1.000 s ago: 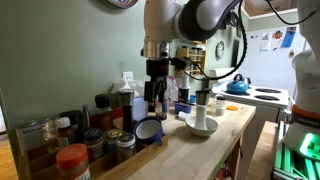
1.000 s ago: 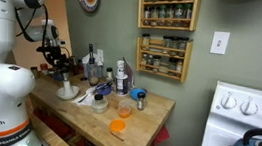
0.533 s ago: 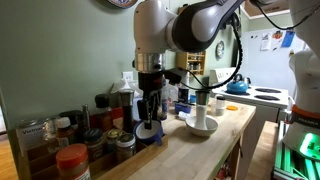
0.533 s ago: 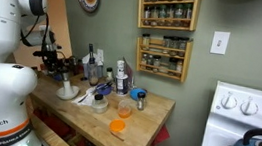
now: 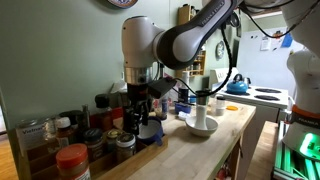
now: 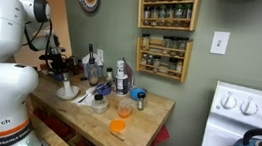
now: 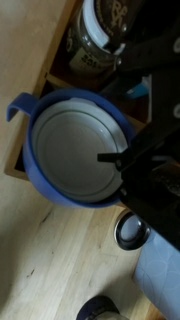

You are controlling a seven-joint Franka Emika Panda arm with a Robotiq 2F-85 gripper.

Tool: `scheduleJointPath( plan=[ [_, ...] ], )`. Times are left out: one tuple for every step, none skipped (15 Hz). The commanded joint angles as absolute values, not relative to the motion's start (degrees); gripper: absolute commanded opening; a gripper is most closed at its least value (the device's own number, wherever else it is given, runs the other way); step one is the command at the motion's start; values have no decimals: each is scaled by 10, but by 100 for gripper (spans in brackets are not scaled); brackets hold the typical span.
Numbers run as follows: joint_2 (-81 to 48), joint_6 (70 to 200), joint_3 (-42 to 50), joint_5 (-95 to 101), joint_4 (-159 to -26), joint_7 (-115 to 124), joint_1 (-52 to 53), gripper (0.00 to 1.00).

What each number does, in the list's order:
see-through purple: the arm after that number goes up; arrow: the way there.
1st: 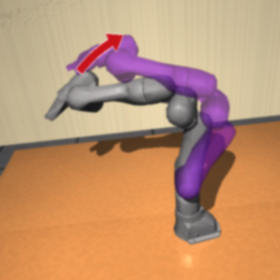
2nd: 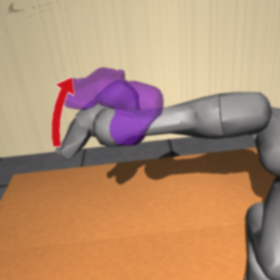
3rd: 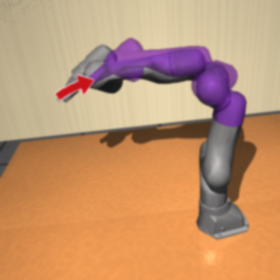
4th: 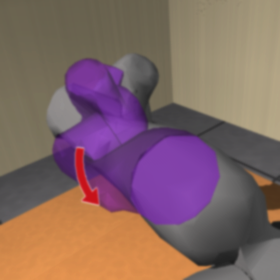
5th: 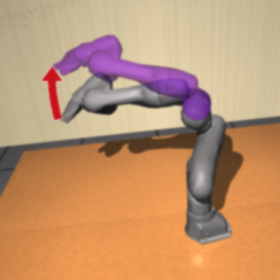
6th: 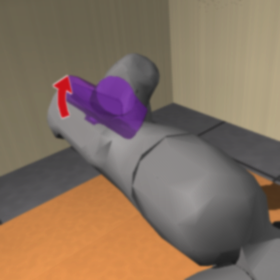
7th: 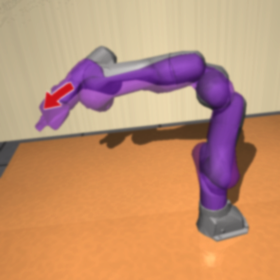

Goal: Remove the white saucer plate inside the navy blue bowl and put it on top of the salt shaker that is in the white bowl

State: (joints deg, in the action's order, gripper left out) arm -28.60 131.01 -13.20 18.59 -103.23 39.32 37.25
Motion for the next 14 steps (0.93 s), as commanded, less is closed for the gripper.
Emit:
scheduleJointPath(
  plan=[
    [-317, 1286, -113, 175, -995, 405, 396, 56],
    [-321, 1283, -111, 172, -991, 405, 399, 54],
    [-321, 1282, -109, 169, -991, 404, 400, 56],
    [-322, 1281, -107, 167, -989, 404, 401, 54],
    [-321, 1282, -106, 164, -989, 404, 401, 54],
    [-318, 1284, -107, 159, -991, 401, 400, 54],
    [-314, 1286, -107, 155, -994, 401, 398, 54],
    [-311, 1289, -108, 149, -995, 397, 395, 55],
    [-303, 1291, -109, 144, -1001, 396, 394, 56],
    [-300, 1286, -106, 144, -1001, 402, 396, 57],
    [-298, 1280, -105, 142, -1001, 401, 396, 59],
    [-297, 1275, -104, 141, -1000, 402, 397, 58],
    [-299, 1267, -102, 143, -997, 405, 399, 59],
    [-299, 1259, -101, 144, -996, 406, 399, 58]
  ],
)
